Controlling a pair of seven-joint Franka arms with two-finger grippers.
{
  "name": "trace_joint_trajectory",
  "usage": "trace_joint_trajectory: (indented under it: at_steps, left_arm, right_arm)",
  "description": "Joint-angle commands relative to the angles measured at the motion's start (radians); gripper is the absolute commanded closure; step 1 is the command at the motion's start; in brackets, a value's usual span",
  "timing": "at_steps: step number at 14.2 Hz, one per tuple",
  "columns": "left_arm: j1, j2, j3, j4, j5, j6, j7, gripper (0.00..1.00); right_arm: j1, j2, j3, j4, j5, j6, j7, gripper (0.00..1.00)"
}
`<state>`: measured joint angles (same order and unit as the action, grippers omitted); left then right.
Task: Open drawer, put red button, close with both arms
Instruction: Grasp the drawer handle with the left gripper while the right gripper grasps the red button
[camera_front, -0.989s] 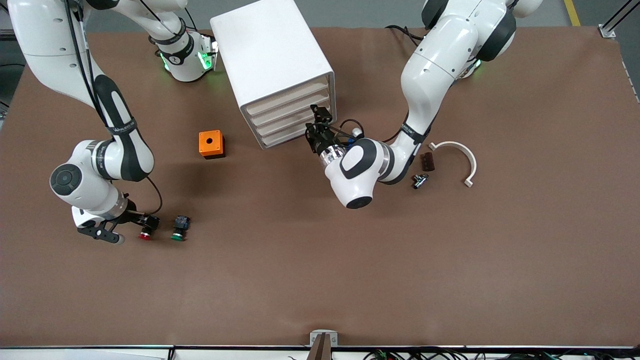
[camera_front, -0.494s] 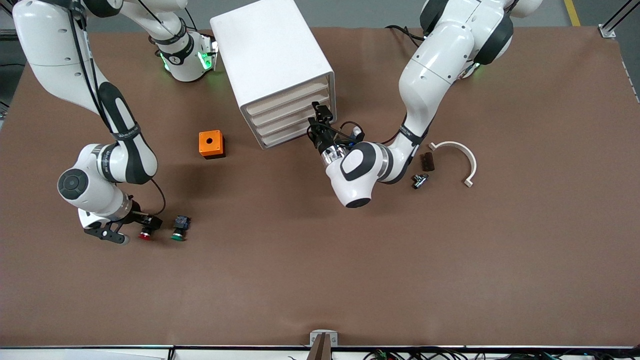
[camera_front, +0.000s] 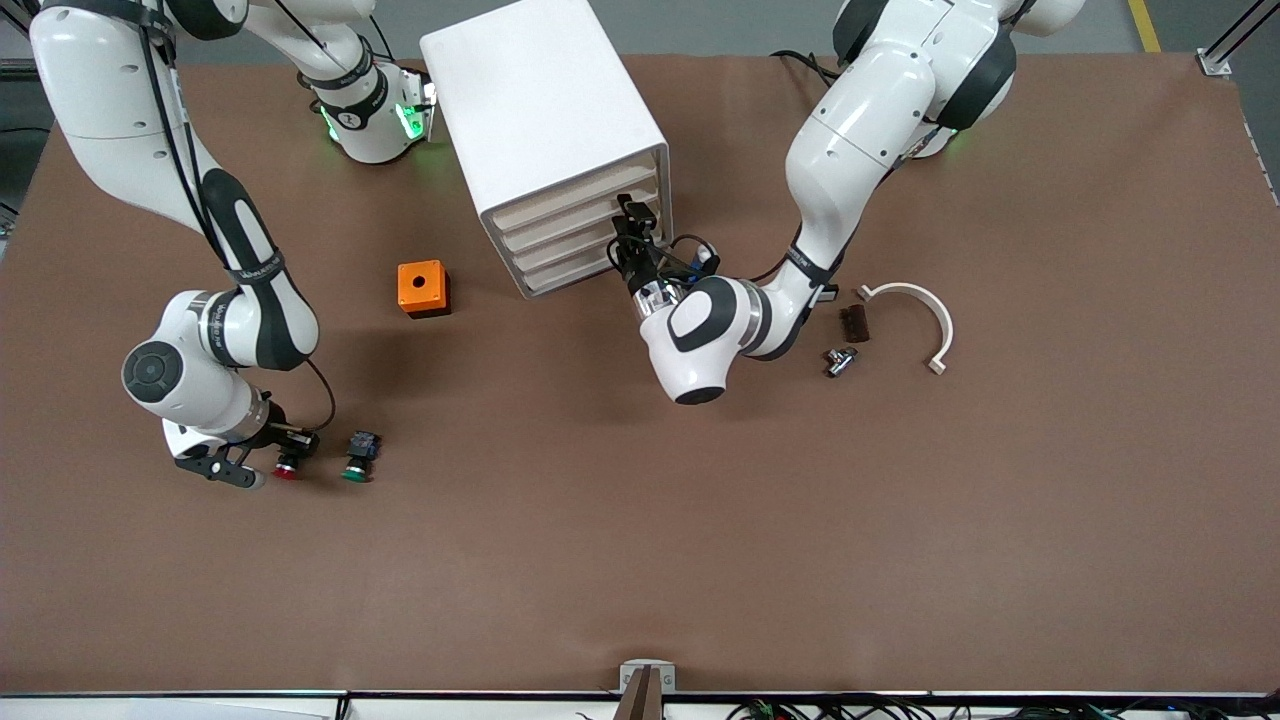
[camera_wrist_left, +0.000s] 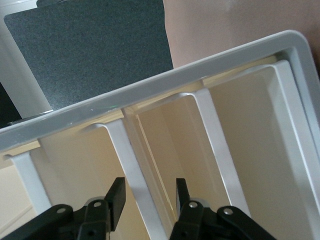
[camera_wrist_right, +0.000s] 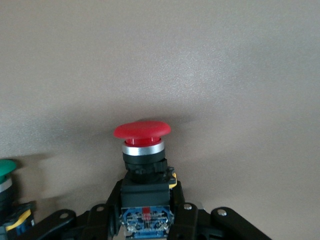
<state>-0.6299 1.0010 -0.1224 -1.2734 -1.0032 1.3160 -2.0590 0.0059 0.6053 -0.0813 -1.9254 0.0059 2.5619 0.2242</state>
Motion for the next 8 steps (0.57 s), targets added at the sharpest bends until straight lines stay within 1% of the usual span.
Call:
trace_joint_trajectory:
  at_steps: [1,4,6,7,8]
  left_arm:
    - [-0.013,0.007,0.0,0.005,-0.023,-0.017,-0.02,0.64]
    - [-0.033,0.007,0.0,0.005,-0.025,-0.017,-0.023,0.78]
    - [-0.036,0.007,0.001,0.006,-0.04,-0.015,-0.068,0.93]
    - [-0.034,0.005,0.001,0.006,-0.043,-0.015,-0.082,1.0]
    - [-0.03,0.002,0.001,0.006,-0.048,-0.014,-0.084,1.0]
  right_arm:
    - [-0.003,-0.013,0.009,0.011,-0.003,-0.035,0.009,1.0]
    - [0.011,-0.1,0.015,0.031,0.006,-0.204,0.023,1.0]
    - [0.052,-0.174,0.023,0.061,0.006,-0.358,0.127,1.0]
    - [0.08,-0.211,0.029,0.063,0.006,-0.405,0.191,1.0]
    - [0.121,-0.251,0.031,0.063,0.006,-0.448,0.275,1.0]
